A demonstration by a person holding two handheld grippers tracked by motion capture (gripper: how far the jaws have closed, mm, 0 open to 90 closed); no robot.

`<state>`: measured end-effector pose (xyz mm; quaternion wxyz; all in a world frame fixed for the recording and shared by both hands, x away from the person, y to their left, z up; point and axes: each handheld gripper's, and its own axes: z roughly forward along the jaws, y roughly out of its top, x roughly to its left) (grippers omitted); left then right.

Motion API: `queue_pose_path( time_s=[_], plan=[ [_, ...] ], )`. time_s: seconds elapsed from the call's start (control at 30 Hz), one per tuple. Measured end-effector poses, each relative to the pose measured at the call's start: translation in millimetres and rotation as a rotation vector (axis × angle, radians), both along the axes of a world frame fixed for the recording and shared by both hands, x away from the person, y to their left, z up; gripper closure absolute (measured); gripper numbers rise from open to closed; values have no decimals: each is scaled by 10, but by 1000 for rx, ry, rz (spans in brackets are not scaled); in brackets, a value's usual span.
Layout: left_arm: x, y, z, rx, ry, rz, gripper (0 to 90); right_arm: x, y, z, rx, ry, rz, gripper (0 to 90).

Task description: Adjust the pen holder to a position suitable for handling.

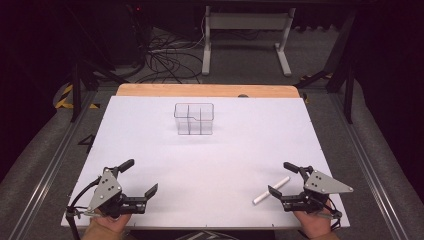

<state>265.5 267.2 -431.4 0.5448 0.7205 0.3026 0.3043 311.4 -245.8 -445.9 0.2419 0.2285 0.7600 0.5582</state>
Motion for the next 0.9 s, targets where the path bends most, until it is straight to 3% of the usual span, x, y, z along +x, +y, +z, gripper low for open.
queue_pose_path(
  time_s=[0.07,0.57,0.73,0.9],
  plan=[
    [5,14,4,-21,8,-7,18,3,3,-5,-3,1,3,114],
    [15,41,26,-54,24,-50,22,3,0,-7,5,0,6,115],
    [30,15,50,-33,28,-38,35,4,3,-8,4,-1,7,116],
    [46,-11,98,-41,47,-44,46,10,-8,5,10,1,9,116]
  ],
)
